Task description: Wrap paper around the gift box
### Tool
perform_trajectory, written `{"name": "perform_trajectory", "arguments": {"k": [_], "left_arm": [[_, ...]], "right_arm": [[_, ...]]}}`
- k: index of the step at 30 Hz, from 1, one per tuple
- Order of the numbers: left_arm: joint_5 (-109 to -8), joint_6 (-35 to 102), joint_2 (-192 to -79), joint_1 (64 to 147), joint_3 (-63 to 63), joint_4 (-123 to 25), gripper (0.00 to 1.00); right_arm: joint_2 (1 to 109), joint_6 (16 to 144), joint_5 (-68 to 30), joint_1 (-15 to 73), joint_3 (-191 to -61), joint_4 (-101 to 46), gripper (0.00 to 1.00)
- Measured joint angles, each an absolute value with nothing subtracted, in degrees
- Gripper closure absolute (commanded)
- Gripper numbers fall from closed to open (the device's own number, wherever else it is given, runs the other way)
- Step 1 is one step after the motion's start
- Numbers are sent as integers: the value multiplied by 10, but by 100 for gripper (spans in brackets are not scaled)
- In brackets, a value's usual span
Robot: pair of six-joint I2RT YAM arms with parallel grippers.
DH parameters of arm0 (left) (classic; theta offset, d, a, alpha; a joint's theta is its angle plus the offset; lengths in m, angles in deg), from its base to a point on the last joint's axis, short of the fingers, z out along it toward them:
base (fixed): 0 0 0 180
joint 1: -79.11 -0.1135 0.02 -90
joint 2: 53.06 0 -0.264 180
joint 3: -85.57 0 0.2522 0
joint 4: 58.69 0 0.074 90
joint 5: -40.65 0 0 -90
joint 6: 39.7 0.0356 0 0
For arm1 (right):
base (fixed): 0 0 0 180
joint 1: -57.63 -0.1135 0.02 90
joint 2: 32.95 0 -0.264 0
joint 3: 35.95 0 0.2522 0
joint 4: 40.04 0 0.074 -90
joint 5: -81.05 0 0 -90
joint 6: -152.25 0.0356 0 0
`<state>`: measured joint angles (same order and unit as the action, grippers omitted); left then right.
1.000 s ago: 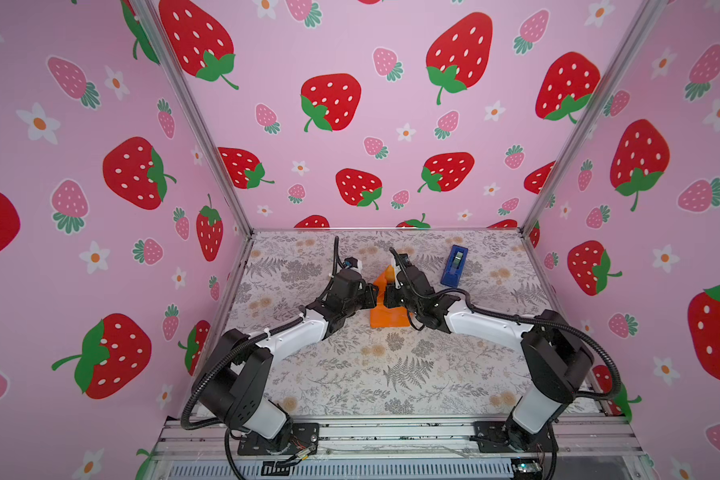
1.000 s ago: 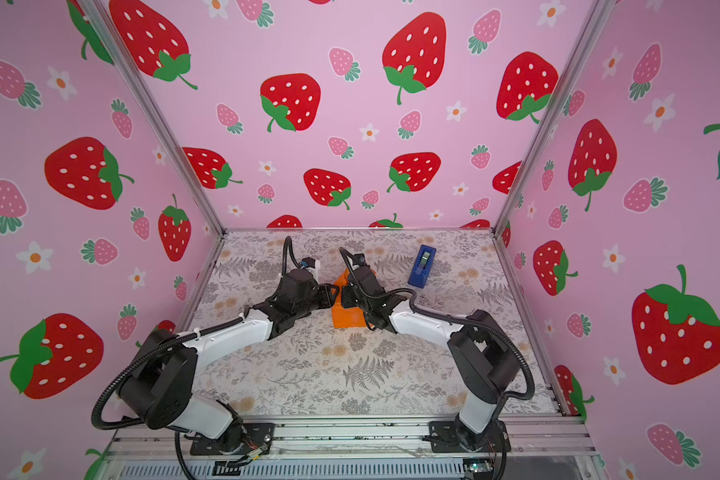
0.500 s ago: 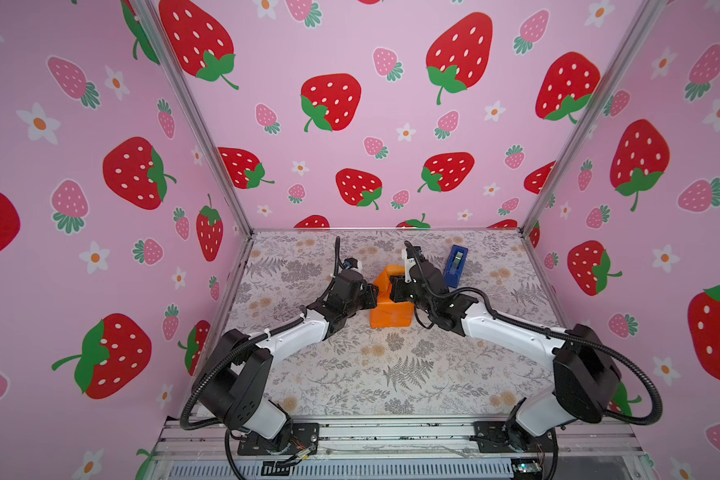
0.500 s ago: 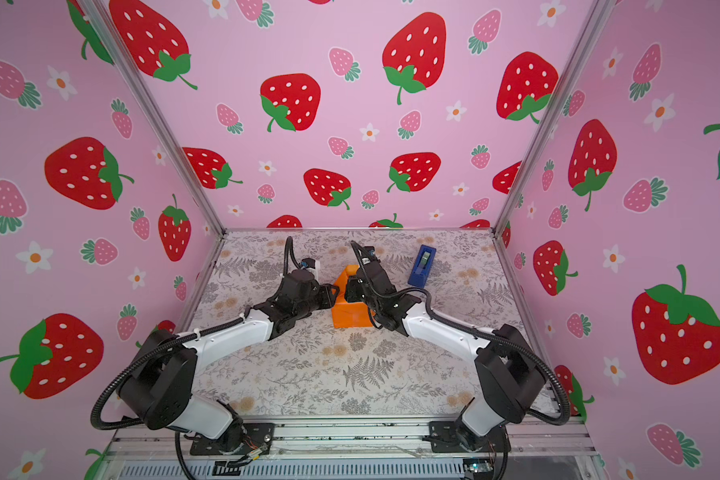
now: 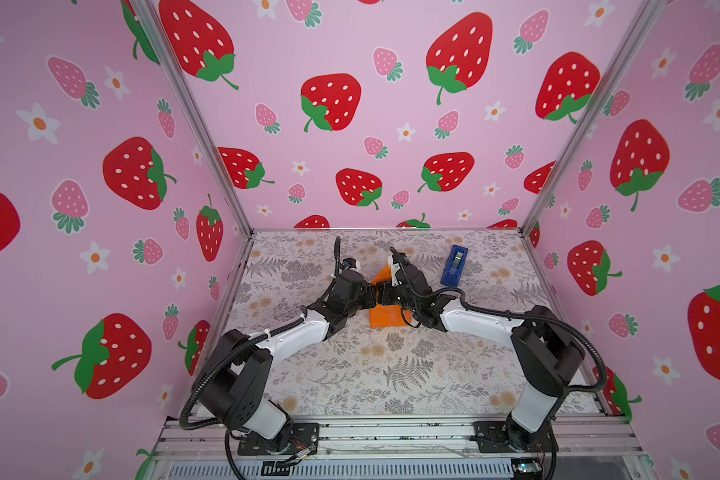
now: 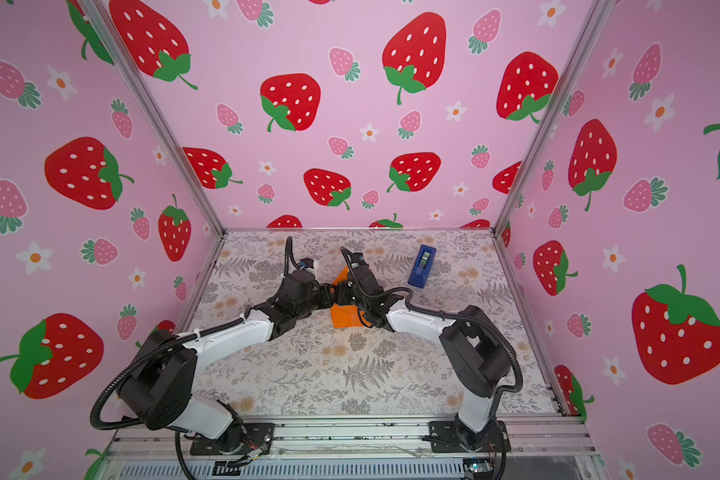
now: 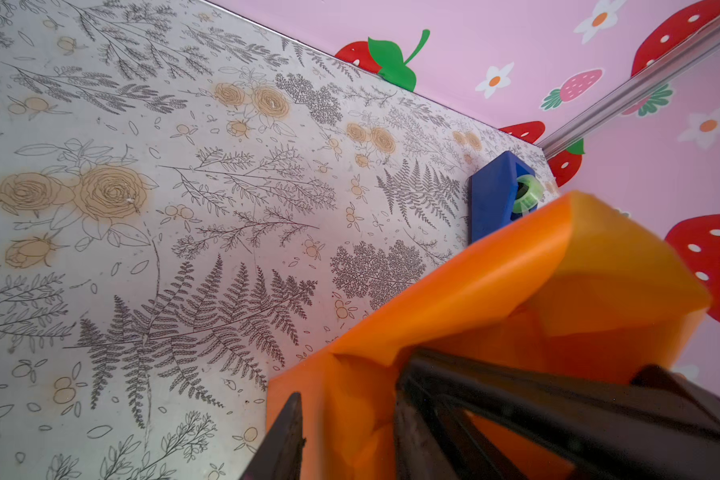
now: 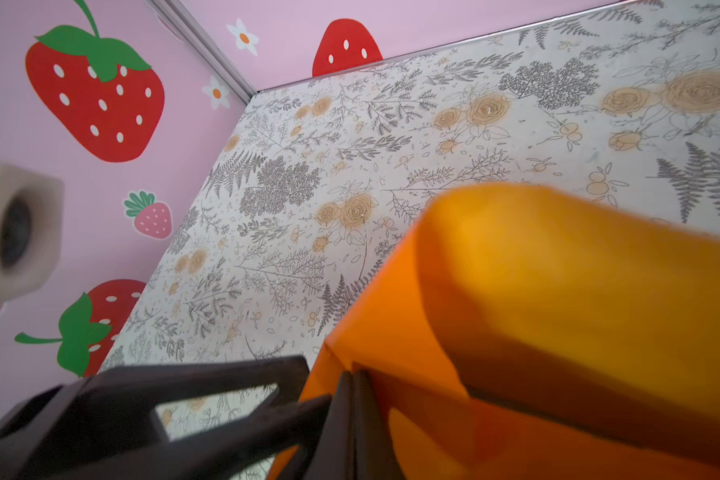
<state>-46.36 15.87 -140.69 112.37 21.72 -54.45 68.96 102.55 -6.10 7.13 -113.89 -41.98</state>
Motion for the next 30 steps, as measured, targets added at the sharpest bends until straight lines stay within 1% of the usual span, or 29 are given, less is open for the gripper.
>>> {"name": "perform_trajectory", "arguments": {"k": [10,21,24,30], "left_arm": [[-466,159,-1406,1128,217,-544,63],[-469,159,-1405,1129,217,-541,63],[-470,160,-1405,1129,213,-534,62],[-478,160,-1405,1129,194,-495,54]], "right_arm": [[690,1045,-32,90,-1129,-432,100],[661,1047,-16,107,-1093,-438,100],[660,1047,-15,107,-1091,-438,100],[660,1047,-16,106,-1091,-439,100]]}}
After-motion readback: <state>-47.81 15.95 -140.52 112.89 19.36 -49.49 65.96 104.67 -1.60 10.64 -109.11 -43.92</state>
